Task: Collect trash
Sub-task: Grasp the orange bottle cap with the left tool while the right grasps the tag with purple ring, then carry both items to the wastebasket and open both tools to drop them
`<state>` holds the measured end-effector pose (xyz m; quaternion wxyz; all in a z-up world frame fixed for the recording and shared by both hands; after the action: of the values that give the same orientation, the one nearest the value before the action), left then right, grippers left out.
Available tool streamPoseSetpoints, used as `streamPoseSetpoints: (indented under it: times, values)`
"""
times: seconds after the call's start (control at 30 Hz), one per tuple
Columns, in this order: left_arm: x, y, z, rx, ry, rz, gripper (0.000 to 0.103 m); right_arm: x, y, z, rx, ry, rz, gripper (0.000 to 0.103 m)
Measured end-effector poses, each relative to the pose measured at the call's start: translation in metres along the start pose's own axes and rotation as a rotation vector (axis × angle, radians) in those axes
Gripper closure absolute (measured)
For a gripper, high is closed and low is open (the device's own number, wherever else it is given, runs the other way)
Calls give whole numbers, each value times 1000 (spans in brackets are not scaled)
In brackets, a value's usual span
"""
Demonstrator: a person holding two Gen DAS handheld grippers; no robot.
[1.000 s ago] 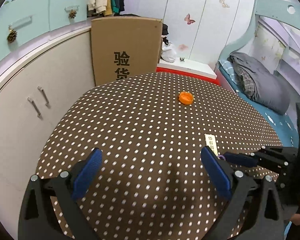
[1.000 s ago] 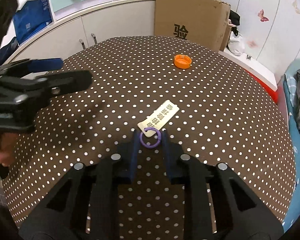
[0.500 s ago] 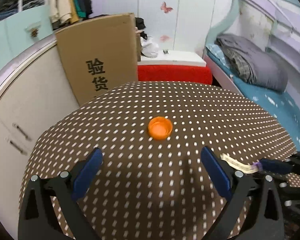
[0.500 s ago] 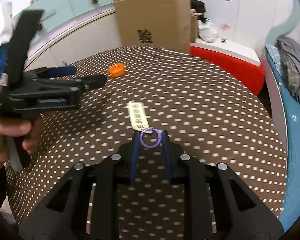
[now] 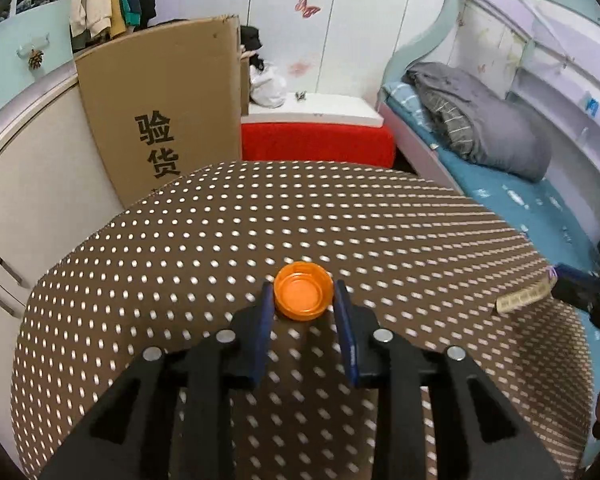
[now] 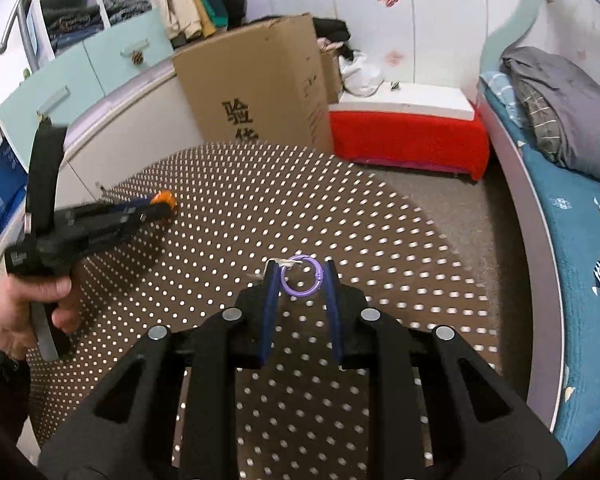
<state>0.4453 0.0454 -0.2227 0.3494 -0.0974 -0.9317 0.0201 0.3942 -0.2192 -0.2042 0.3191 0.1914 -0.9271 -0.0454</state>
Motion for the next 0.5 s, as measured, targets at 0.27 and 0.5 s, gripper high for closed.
streamPoseSetpoints:
  times: [0.27,0.5]
  values:
    - [65,-51,-9,-33,-106,67,74,70,-18,-17,-9,-121,32,81]
    - [107,-128,-22,-90,-188,178,74,144,-52,-23,-46,-241,80,81]
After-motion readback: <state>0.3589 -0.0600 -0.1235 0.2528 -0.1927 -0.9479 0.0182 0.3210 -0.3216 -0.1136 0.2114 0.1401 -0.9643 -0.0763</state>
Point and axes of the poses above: each gripper's, at about its wrist camera, not at the fingertips, and x roughly against the way its jaws point, y to its left, z to its underside, the point moved 3 cm from there along -x, roughly the way its jaws point, and after that the axes turned 9 degrees about -y, right-handed, at the moved point
